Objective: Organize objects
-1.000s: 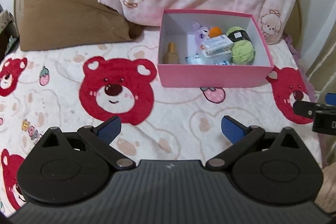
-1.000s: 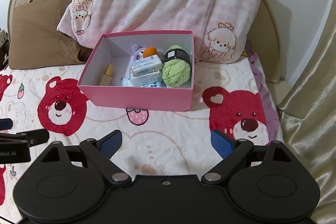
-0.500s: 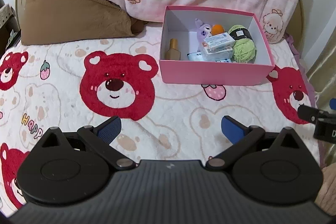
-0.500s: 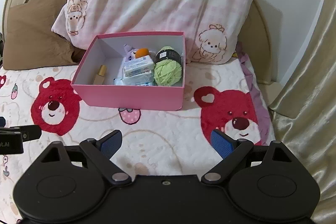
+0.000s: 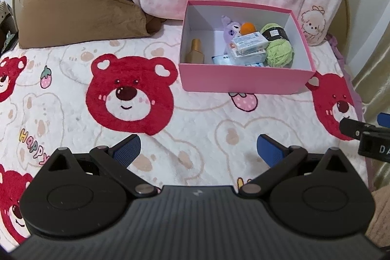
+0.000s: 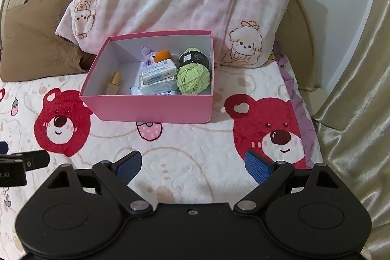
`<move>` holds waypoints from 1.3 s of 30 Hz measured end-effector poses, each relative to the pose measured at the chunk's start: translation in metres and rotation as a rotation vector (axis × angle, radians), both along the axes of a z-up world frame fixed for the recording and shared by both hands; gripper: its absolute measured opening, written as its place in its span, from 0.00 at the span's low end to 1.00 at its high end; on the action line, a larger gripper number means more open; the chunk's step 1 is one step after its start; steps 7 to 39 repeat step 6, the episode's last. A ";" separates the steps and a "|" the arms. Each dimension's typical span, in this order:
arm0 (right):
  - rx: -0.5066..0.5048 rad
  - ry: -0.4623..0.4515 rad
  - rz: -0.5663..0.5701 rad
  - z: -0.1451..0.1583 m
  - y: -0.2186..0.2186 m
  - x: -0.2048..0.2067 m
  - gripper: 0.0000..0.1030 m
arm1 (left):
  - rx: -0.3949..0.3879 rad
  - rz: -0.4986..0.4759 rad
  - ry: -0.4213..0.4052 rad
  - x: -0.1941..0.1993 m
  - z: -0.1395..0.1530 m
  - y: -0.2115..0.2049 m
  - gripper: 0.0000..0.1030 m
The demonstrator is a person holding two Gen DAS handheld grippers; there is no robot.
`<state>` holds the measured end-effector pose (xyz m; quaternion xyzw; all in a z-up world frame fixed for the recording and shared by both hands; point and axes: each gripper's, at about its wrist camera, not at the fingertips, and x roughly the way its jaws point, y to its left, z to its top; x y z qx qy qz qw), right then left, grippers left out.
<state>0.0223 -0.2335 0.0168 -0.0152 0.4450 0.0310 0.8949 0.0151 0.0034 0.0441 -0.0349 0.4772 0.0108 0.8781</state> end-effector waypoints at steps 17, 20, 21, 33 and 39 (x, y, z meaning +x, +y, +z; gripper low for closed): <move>-0.007 0.013 -0.003 -0.006 0.000 0.002 0.91 | 0.015 0.003 0.017 0.002 -0.002 0.002 1.00; -0.007 0.013 -0.003 -0.006 0.000 0.002 0.91 | 0.015 0.003 0.017 0.002 -0.002 0.002 1.00; -0.007 0.013 -0.003 -0.006 0.000 0.002 0.91 | 0.015 0.003 0.017 0.002 -0.002 0.002 1.00; -0.007 0.013 -0.003 -0.006 0.000 0.002 0.91 | 0.015 0.003 0.017 0.002 -0.002 0.002 1.00; -0.007 0.013 -0.003 -0.006 0.000 0.002 0.91 | 0.015 0.003 0.017 0.002 -0.002 0.002 1.00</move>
